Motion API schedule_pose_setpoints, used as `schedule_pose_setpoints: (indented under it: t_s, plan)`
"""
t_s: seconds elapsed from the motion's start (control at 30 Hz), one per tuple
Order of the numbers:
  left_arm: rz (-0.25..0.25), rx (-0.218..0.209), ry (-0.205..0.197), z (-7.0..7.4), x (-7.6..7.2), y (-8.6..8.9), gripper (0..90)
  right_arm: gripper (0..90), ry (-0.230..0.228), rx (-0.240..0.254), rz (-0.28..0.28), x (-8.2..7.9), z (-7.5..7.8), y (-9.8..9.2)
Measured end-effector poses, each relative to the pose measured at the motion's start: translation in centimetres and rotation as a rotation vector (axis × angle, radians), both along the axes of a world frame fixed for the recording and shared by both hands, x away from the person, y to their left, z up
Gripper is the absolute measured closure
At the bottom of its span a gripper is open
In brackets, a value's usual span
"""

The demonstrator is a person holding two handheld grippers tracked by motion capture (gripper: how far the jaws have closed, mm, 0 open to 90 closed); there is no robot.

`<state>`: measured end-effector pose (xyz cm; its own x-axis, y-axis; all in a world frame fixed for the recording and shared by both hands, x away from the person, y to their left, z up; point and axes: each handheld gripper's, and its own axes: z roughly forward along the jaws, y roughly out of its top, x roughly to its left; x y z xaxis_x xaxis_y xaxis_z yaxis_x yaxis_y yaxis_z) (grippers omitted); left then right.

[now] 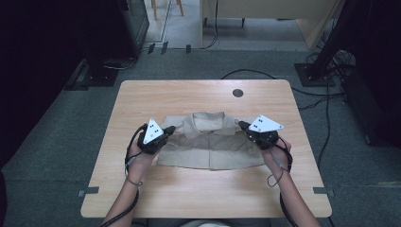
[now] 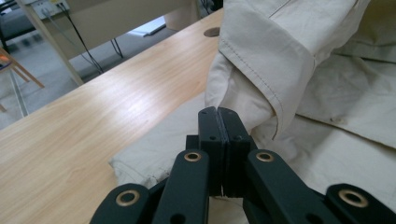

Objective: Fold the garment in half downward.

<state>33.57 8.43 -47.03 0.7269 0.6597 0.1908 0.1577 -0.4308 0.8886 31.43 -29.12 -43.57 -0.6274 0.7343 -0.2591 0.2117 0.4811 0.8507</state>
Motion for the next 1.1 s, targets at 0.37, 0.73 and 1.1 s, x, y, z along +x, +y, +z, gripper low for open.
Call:
schedule_pose_setpoints:
  t_s: [0.37,0.73,1.1]
  plan:
    - [-0.022,0.038,0.023,-1.9,-0.8,0.0,89.3,89.0,0.042,0.017,0.011,-0.9,-1.9,-0.1]
    - [-0.067,0.040,0.067,-3.1,-1.3,0.4,88.9,89.0,0.081,0.013,0.037,-1.4,-3.8,-0.1]
    - [-0.102,0.012,0.114,-3.8,-1.5,0.7,86.7,88.2,0.132,0.011,0.081,-2.0,-4.8,-0.6]
